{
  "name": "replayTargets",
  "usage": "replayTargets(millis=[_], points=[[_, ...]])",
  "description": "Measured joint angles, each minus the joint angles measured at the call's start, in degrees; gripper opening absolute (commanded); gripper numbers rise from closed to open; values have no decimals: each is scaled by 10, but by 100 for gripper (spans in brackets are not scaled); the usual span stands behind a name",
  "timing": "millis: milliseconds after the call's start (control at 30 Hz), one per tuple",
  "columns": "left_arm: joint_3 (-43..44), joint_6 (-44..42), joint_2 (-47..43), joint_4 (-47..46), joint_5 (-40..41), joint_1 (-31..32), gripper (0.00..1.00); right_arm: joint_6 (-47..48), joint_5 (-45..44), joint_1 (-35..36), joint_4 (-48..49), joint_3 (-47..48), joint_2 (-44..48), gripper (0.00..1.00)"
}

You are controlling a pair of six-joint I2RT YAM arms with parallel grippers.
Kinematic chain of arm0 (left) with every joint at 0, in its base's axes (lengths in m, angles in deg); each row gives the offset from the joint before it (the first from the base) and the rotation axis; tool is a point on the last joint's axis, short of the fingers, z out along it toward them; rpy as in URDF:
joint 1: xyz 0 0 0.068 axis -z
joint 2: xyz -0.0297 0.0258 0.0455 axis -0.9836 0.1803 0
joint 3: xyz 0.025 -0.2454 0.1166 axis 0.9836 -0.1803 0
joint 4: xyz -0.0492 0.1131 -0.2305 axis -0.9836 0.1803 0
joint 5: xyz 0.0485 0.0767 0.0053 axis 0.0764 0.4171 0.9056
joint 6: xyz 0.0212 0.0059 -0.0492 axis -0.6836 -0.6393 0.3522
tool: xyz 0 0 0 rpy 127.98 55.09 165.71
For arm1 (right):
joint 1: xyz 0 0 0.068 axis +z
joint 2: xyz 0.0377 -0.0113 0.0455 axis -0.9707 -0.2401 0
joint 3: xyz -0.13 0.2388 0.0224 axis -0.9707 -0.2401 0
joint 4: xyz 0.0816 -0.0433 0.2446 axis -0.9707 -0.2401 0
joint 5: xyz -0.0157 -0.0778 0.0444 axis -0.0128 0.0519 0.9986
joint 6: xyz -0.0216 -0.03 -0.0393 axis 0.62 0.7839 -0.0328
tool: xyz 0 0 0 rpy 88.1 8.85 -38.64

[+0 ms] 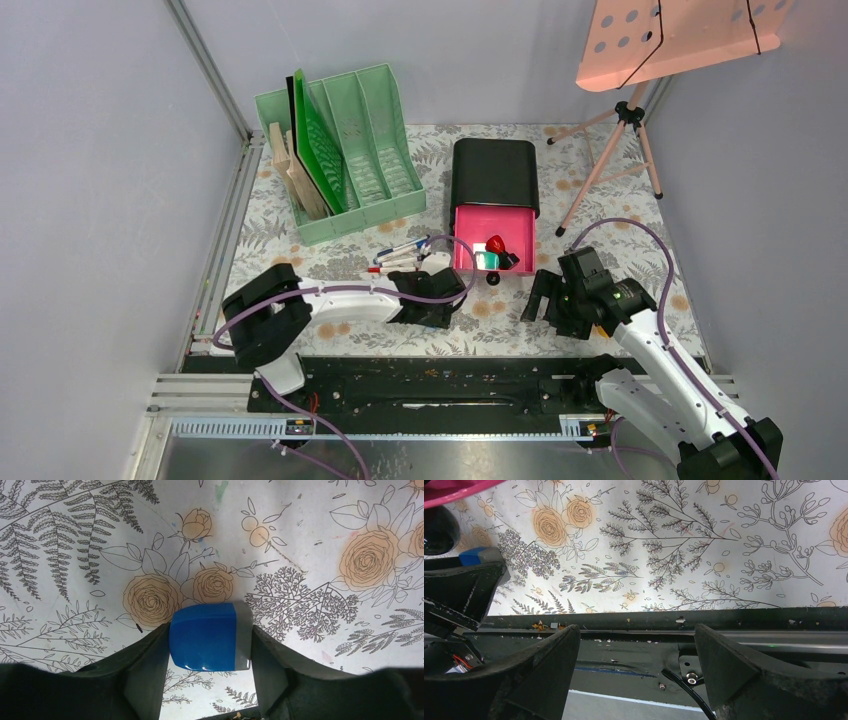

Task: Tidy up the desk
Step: Pick up the stationery from the center of the board, then place the stationery in the drawer.

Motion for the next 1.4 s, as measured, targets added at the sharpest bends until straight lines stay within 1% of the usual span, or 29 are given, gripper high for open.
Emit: replayTargets(millis=[100,233,467,667,900,1167,1333,1400], points=[[0,0,0,0,0,0,46,0,0,0,0,0,0,92],[-10,5,-10,-8,0,0,42,0,0,0,0,0,0,92],[-46,12,-53,-9,-4,0,37,0,0,0,0,0,-1,92],[-71,17,-118,-18,-17,0,35,0,2,0,0,0,-2,92],[-83,14,-195,-28,-47,0,21,-2,15,0,0,0,0,92],[-84,-12,-287,-34,-97,0,13,-12,28,0,3,-3,1,92],[-103,-21,-349,-34,-120,0,9,-19,30,0,2,-7,-5,92],[-112,-25,-373,-31,-125,0,4,-28,30,0,2,-7,1,92]])
